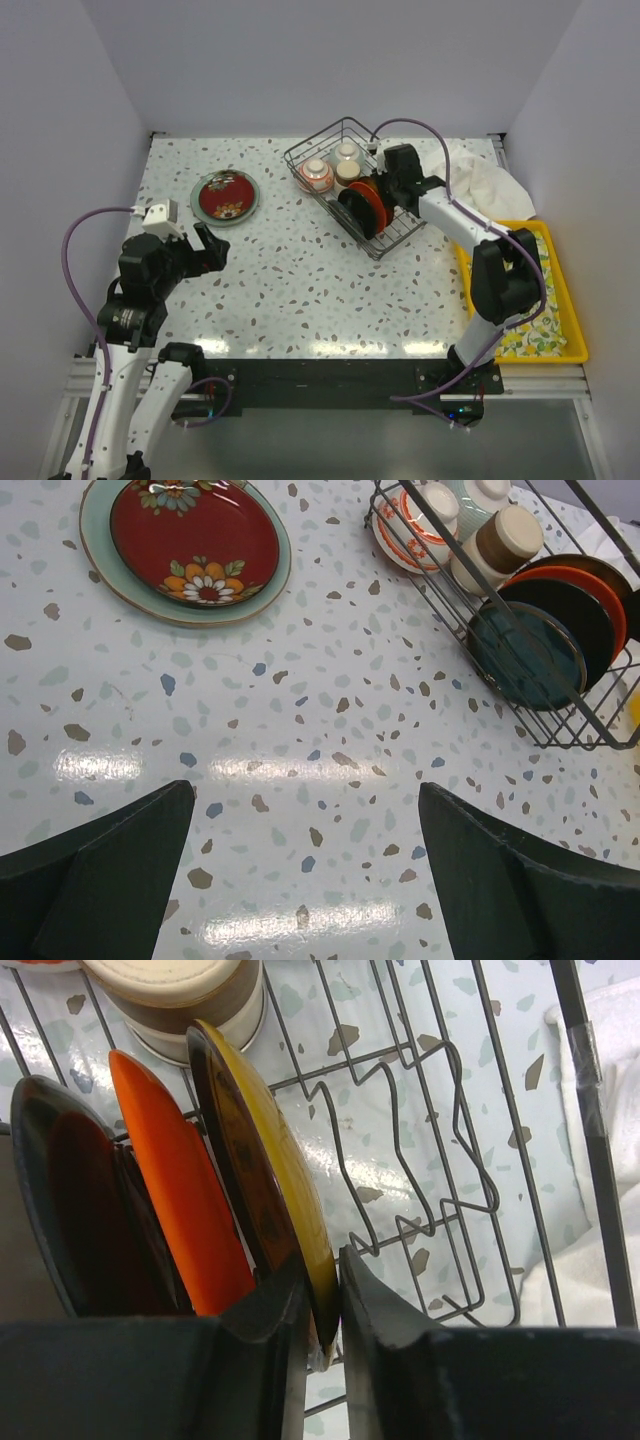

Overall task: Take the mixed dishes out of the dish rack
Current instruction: Pick up the plate from the dish rack.

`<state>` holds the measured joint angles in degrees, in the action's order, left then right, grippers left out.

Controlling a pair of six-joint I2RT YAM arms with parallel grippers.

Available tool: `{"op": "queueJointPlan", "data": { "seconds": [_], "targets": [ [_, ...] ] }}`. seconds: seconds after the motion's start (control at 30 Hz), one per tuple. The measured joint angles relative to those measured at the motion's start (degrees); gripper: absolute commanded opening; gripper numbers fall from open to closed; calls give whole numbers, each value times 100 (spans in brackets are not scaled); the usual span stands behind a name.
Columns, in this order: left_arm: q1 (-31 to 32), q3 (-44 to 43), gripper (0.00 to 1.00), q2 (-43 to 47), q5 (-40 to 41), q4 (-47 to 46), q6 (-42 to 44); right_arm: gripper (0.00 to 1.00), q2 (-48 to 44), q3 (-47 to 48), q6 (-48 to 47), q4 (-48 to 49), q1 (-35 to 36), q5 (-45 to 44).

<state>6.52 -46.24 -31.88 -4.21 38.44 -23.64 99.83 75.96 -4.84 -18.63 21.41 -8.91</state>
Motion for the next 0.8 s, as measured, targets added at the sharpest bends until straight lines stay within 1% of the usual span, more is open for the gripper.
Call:
{"op": "queueJointPlan", "data": {
  "seconds": [0.1,0.2,0.47,0.8],
  "targets": [
    [0,2,100,2,0,0,-2,4,0,11,-179,-11,4,-57],
    [0,2,99,2,2,-4,-2,1,-2,31,-334,-44,22,-87],
    [0,24,99,-17,-2,-66,-2,0,-142,96,-466,-111,216,-468],
    [0,116,99,-260,-240,-409,-94,0,-785,203,-839,-199,463,-1231]
  ]
}}
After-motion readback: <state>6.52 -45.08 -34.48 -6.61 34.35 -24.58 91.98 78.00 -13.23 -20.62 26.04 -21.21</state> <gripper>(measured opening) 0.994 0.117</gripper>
